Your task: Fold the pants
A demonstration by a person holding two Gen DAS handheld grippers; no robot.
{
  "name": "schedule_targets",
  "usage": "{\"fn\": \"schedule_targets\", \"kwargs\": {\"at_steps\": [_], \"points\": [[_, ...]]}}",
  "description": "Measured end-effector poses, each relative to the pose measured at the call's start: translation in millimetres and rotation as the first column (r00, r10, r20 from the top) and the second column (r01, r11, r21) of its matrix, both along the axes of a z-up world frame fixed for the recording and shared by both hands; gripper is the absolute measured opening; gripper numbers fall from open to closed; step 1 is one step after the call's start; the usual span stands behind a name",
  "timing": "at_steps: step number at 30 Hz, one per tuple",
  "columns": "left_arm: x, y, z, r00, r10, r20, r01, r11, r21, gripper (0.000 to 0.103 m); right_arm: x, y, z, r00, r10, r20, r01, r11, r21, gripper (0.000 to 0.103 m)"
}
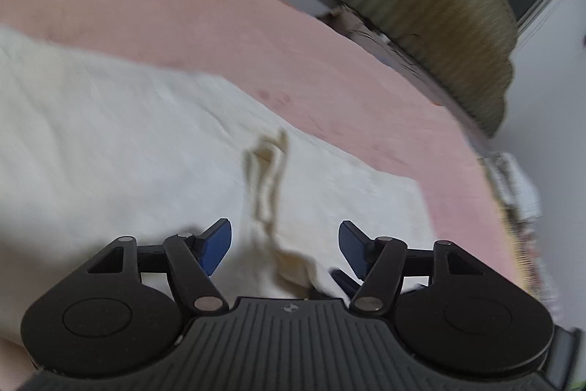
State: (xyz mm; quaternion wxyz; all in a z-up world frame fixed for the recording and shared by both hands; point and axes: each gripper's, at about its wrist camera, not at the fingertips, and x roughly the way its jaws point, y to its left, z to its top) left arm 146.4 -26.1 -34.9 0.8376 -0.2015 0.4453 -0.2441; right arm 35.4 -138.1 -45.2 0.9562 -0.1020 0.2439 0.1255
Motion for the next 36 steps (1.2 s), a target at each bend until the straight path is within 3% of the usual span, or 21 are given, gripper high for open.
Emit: {"fn": "schedule_targets", "kwargs": {"at_steps": [3,7,12,16,17,19,20,23,26,29,32,36], "points": [[7.5,-3.3,-12.3,0.995,-0.027,-0.097,0.015,0.993,-0.121,0.069,1.1,-27.5,6.7,0.999,-0.030,-0.016,0.032,0.985,0.170,0.011],[17.0,-13.3,-28.5,0.978,-0.063,-0.197,0.016,0.972,-0.233,0.070,-2.9,-49.7,10.9,0.999,-0.047,-0.027,0.053,0.955,0.292,0.011],[29.5,-18.1,-53.6,0.951,-0.038,-0.307,-0.053,0.957,-0.285,0.071,-11.4,-54.7,16.1,0.999,-0.031,-0.020,0.036,0.948,0.316,0.011],[35.4,-5.5,-69.4,0.926,-0.015,-0.378,-0.133,0.922,-0.363,0.069,0.9,-67.8,20.2,0.993,-0.115,0.000,0.109,0.943,0.315,0.011],[35.5,-4.5,-71.1,0.923,-0.008,-0.385,-0.145,0.918,-0.368,0.065,5.4,-68.0,18.2,0.991,-0.133,-0.021,0.134,0.946,0.296,0.011],[35.6,-4.0,-72.7,0.922,-0.003,-0.388,-0.144,0.926,-0.350,0.040,14.3,-67.0,14.3,0.987,-0.142,-0.072,0.156,0.954,0.256,0.011],[35.4,-5.8,-74.2,0.922,-0.014,-0.387,-0.130,0.930,-0.344,0.019,18.1,-63.7,11.4,0.987,-0.136,-0.086,0.153,0.958,0.244,0.011],[28.9,-4.9,-70.4,0.938,-0.003,-0.347,-0.117,0.939,-0.324,0.011,24.7,-49.1,3.7,0.988,-0.089,-0.125,0.116,0.965,0.236,0.012],[16.8,0.1,-49.8,0.971,0.016,-0.238,-0.081,0.960,-0.269,0.011,22.1,-32.5,6.5,0.994,-0.063,-0.092,0.080,0.978,0.195,0.012],[4.9,2.5,-36.5,0.985,0.017,-0.170,-0.054,0.975,-0.214,0.011,22.0,-25.8,8.8,0.996,-0.030,-0.083,0.045,0.982,0.185,0.012],[8.1,0.5,-52.9,0.975,0.023,-0.221,-0.060,0.985,-0.160,0.011,29.6,-27.6,-3.8,0.989,-0.039,-0.144,0.066,0.980,0.189,0.012],[9.3,10.8,-66.3,0.970,0.026,-0.242,-0.077,0.976,-0.202,0.016,26.8,-36.4,-4.7,0.985,-0.059,-0.164,0.096,0.969,0.227,0.013]]}}
